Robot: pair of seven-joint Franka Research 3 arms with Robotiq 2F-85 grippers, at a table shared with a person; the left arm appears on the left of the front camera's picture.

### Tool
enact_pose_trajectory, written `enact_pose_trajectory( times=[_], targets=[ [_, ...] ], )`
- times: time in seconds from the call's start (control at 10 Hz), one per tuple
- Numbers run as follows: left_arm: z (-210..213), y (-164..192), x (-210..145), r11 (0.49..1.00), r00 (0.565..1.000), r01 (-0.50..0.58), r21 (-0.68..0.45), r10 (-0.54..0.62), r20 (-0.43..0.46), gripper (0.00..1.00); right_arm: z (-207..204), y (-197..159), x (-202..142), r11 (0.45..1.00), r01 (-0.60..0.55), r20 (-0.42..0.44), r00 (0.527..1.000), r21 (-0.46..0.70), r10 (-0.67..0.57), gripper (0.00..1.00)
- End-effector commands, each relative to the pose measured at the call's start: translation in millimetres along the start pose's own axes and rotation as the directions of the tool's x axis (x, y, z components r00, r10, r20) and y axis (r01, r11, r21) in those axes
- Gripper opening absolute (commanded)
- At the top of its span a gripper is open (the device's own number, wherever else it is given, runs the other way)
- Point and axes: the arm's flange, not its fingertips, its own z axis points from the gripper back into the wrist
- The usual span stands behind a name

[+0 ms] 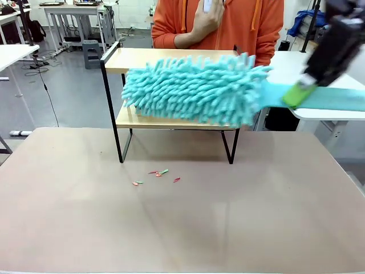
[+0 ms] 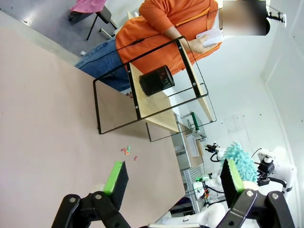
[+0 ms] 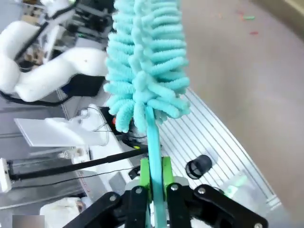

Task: Clean the shelf.
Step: Clean the remaining tier of the Shelf with the Duster once objects are removed.

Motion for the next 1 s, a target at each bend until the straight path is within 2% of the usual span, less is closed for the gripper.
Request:
enact_pose_trajectory(
  times=[0.0, 0.1, 0.2, 0.3, 0.4, 0.5, 0.6, 0.7, 0.8, 0.9],
  targets=[
    [-2.4, -1.6, -0.2, 1.0, 1.0, 0.018, -0.015, -0.017, 0.01, 1.0, 14.3, -31.5, -20.7, 0.988, 0.025, 0.104, 0.994, 0.15, -0.041, 0.12],
    [-2.4, -1.6, -0.2, 1.0, 1.0, 0.018, -0.015, -0.017, 0.01, 1.0, 29.3, -48.2, -44.2, 0.977, 0.043, 0.177, 0.981, 0.208, -0.081, 0.12],
    [-2.4, -1.6, -0.2, 1.0, 1.0, 0.018, -0.015, -0.017, 0.01, 1.0, 53.7, -64.8, -76.8, 0.965, 0.048, 0.309, 0.942, 0.259, -0.13, 0.12],
    [-2.4, -1.6, -0.2, 1.0, 1.0, 0.018, -0.015, -0.017, 0.01, 1.0, 80.7, -83.1, -120.2, 0.955, 0.038, 0.47, 0.864, 0.295, -0.179, 0.12],
    [-2.4, -1.6, -0.2, 1.0, 1.0, 0.018, -0.015, -0.017, 0.01, 1.0, 100.8, -104.9, -168.7, 0.947, 0.076, 0.609, 0.749, 0.313, -0.261, 0.12],
    [-2.4, -1.6, -0.2, 1.0, 1.0, 0.018, -0.015, -0.017, 0.01, 1.0, 106.5, -134.9, -215.8, 0.918, 0.163, 0.698, 0.606, 0.361, -0.382, 0.12],
    [-2.4, -1.6, -0.2, 1.0, 1.0, 0.018, -0.015, -0.017, 0.01, 1.0, 98.7, -162.1, -242.8, 0.882, 0.22, 0.701, 0.539, 0.418, -0.467, 0.12],
    [-2.4, -1.6, -0.2, 1.0, 1.0, 0.018, -0.015, -0.017, 0.01, 1.0, 84.0, -188.3, -254.3, 0.838, 0.308, 0.682, 0.486, 0.451, -0.546, 0.12],
    [-2.4, -1.6, -0.2, 1.0, 1.0, 0.018, -0.015, -0.017, 0.01, 1.0, 69.3, -210.7, -252.6, 0.811, 0.376, 0.655, 0.479, 0.448, -0.584, 0.12],
    [-2.4, -1.6, -0.2, 1.0, 1.0, 0.018, -0.015, -0.017, 0.01, 1.0, 54.5, -231.3, -237.9, 0.748, 0.526, 0.613, 0.451, 0.404, -0.649, 0.12]
  ],
)
